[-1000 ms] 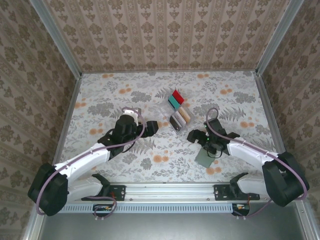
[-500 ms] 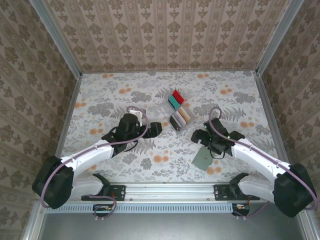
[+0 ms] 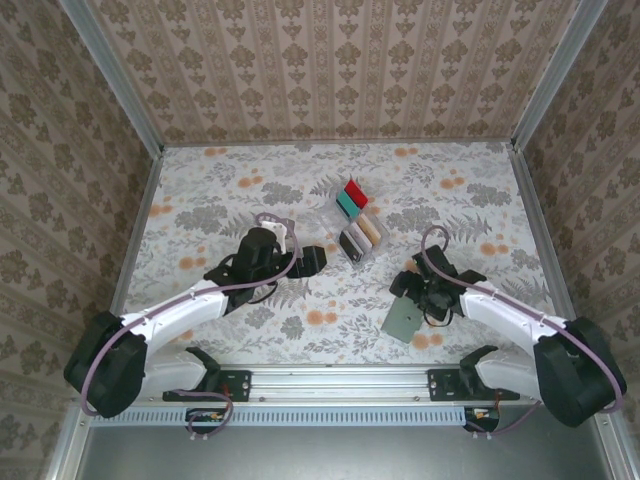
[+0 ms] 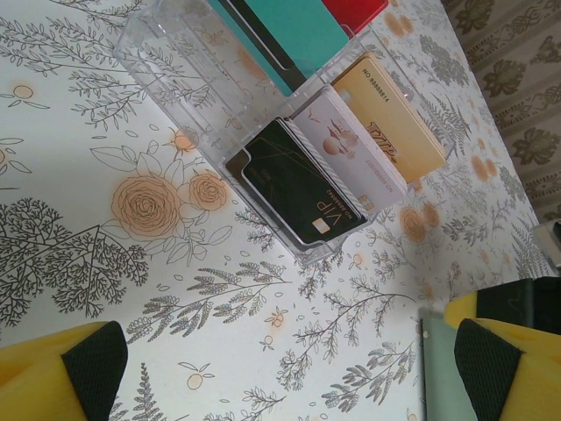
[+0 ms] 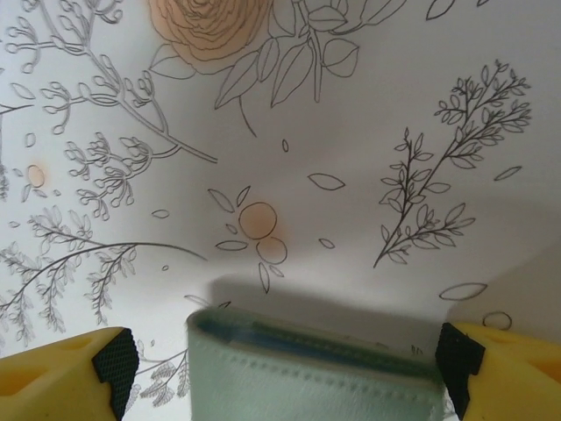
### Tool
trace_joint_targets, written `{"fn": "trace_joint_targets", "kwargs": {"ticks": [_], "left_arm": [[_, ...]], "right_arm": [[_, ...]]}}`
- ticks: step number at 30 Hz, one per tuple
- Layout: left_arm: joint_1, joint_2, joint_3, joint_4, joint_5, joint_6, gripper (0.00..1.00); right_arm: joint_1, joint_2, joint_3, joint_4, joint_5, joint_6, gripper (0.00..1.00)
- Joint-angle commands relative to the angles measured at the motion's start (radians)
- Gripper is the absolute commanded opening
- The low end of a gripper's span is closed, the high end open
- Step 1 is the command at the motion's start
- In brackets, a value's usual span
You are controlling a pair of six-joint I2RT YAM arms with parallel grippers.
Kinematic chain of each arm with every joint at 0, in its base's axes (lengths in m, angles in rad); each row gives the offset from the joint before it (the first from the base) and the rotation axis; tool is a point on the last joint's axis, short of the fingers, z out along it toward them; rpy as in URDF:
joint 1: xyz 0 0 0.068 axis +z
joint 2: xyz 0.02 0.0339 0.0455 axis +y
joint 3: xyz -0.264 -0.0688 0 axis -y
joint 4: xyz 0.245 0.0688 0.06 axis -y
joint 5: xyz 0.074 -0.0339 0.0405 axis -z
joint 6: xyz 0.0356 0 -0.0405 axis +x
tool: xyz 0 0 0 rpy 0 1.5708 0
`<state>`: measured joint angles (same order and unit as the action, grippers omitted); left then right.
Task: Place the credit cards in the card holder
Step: Move the card holder to the bottom-center of the table.
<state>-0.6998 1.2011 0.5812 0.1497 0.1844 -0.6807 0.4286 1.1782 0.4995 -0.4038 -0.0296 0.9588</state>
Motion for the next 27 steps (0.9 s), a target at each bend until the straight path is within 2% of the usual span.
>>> {"fn": "trace_joint_targets", "kwargs": {"ticks": [1,8,15,22,27], "left_arm": [[-0.002,-0.024,0.035,-0.031,0.008,0.017,1.00],[-0.003,-0.031,0.032,-0.039,0.015,0.025,1.00],[-0.001,-0.042,0.026,-0.039,0.016,0.022,1.00],[-0.001,-0.056,0.031,-0.053,0.020,0.029,1.00],[0.000,-0.069,0.035,-0.060,0.019,0.030,1.00]], "right_arm": [[0.024,0.060,0.009,0.059,-0.054,0.036,0.90],[0.106,0.130,0.033,0.118,-0.057,0.098,0.89],[0.176,0.149,0.104,0.097,-0.039,0.119,0.89],[0.161,0.029,0.191,-0.127,0.136,0.052,0.89],[0.057,-0.048,0.143,-0.181,0.150,0.024,0.89]]}}
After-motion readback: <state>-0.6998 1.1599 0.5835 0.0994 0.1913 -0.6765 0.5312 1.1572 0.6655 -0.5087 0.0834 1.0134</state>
